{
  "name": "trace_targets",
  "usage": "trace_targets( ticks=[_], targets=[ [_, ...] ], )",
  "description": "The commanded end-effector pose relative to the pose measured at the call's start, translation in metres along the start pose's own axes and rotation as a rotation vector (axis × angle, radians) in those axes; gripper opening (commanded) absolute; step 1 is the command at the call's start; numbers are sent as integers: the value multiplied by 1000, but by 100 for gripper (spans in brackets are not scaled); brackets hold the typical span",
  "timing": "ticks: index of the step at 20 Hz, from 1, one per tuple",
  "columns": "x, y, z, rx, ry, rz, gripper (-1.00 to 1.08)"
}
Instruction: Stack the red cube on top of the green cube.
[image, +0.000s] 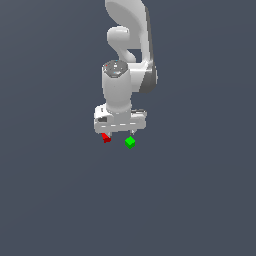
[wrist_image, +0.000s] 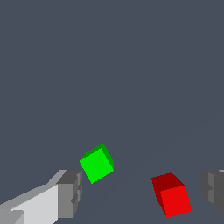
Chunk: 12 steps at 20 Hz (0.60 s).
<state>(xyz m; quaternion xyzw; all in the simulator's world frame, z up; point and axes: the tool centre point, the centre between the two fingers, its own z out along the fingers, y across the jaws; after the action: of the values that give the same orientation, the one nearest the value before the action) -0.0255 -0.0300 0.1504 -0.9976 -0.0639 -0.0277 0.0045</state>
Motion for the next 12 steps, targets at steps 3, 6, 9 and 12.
trace_targets(
  ticks=[3,6,9,12],
  targets=[
    [-29,19,22,1,-16,-71,100],
    [-47,33,36,2,-27,-118,100],
    [-61,46,49,3,-36,-158,100],
    [-73,57,59,3,-44,-191,100]
  ],
)
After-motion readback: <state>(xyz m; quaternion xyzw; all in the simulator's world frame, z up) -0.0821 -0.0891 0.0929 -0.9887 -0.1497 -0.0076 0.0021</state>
